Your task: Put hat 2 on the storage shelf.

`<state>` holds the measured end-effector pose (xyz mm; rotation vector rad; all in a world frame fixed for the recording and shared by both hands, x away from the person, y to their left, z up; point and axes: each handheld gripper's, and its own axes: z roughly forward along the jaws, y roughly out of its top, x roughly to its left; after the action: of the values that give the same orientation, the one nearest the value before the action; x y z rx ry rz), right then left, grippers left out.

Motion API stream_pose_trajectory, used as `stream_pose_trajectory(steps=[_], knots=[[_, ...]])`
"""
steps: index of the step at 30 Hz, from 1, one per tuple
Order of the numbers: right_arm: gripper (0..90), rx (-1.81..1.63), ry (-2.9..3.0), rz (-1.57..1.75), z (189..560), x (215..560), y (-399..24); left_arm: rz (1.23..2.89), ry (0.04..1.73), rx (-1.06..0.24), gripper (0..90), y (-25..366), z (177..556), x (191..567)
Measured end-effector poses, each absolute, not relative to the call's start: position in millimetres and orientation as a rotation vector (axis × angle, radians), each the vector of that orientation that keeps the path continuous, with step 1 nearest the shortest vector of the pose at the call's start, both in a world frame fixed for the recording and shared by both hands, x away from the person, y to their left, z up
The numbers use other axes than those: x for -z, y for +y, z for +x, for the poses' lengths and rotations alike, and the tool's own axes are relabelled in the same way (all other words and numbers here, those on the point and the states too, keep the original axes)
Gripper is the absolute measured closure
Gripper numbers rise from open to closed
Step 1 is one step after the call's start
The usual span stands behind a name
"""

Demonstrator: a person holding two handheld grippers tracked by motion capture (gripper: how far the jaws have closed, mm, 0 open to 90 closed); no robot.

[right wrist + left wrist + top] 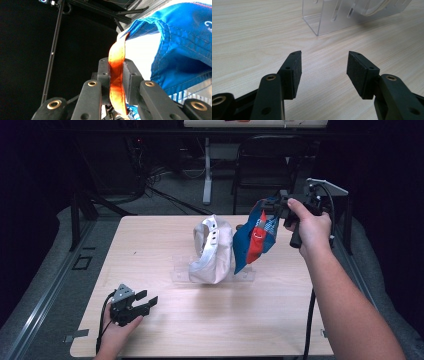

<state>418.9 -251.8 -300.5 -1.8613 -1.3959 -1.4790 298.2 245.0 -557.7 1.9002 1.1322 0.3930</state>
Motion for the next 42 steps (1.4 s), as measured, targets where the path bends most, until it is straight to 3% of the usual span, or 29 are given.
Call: stream_pose_trajectory(steps=[32,42], knots=[[78.3,1.383,-1.432,-1.886,430,334,-235,1.888,1.131,-0.403,46.1,245,299,558],[78.3,1.325,-1.439,-1.918,429,360,-239,1.895,1.132,-0.403,46.1,244,300,558]])
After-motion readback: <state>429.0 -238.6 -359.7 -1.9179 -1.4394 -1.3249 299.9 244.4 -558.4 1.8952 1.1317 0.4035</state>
